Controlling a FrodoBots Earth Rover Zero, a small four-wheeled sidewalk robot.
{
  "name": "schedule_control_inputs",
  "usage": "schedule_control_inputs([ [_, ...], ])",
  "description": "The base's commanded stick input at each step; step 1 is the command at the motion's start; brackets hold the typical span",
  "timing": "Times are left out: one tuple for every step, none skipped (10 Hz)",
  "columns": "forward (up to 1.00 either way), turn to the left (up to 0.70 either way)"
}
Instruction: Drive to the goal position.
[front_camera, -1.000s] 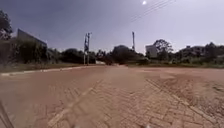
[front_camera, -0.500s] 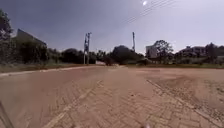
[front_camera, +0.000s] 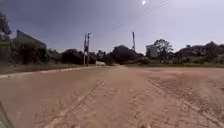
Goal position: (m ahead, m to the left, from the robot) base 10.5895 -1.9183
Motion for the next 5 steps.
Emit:
schedule_control_inputs([
  [0.3, 0.0],
  [0.3, 0.0],
  [0.3, 0.0],
  [0.3, 0.0],
  [0.3, 0.0],
])
